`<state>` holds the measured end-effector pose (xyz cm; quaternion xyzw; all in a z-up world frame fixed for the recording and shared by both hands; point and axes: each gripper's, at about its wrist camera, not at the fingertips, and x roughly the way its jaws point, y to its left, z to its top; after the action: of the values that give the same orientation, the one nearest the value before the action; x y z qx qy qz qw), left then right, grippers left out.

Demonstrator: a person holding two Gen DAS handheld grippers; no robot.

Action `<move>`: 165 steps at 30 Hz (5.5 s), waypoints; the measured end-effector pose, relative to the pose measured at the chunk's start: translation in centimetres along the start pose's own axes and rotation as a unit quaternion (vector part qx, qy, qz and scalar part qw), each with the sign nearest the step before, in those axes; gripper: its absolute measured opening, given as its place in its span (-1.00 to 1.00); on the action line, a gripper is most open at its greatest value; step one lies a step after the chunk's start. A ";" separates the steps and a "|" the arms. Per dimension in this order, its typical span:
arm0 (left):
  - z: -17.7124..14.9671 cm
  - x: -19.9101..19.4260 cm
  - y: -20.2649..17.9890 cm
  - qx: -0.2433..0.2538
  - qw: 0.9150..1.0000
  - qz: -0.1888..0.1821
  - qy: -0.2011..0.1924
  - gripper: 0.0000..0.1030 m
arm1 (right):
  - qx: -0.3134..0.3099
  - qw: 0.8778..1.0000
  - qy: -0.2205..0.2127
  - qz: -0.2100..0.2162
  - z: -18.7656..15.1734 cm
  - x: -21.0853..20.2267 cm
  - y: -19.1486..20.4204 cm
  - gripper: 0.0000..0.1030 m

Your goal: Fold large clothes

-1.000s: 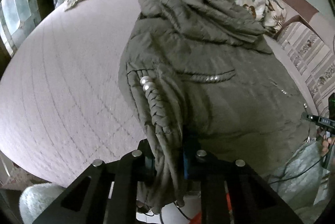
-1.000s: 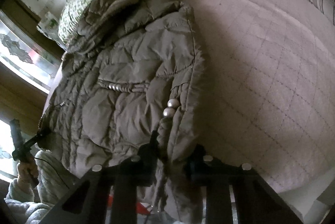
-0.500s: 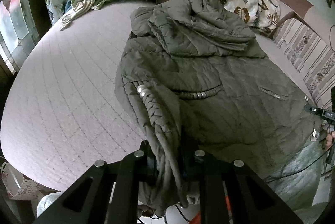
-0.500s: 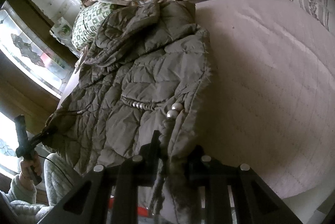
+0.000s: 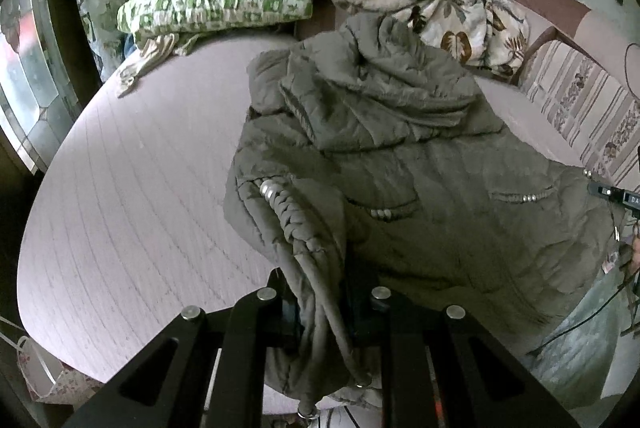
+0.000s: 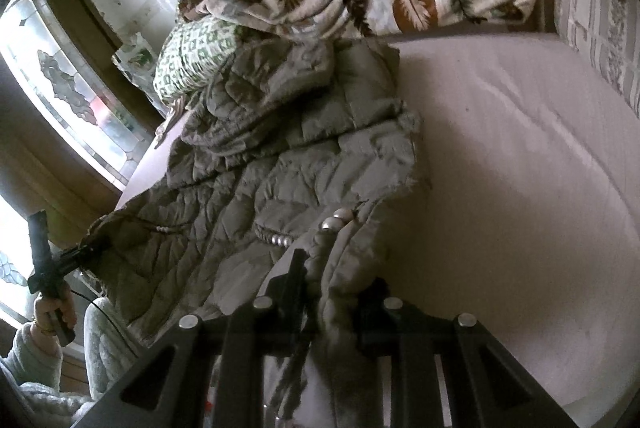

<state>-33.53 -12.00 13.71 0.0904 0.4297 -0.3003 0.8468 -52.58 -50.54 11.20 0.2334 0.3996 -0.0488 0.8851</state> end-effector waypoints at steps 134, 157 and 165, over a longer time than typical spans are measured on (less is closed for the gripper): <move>30.1 17.8 7.0 -0.161 0.982 0.076 -0.068 0.07 | 0.122 0.988 -0.047 -0.078 30.7 19.8 -5.5 1.00; 25.0 25.6 -7.5 0.052 0.991 0.122 0.024 0.78 | -0.023 0.990 0.067 -0.122 26.2 25.6 2.2 1.00; 25.0 28.5 -7.3 0.059 0.987 0.147 0.035 0.95 | -0.042 0.988 0.077 -0.129 25.5 28.5 0.8 1.00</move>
<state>-8.14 -40.38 7.58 0.2126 0.4228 -0.1938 0.8594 -15.62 -58.55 5.28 0.1451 0.4947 -0.1279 0.8472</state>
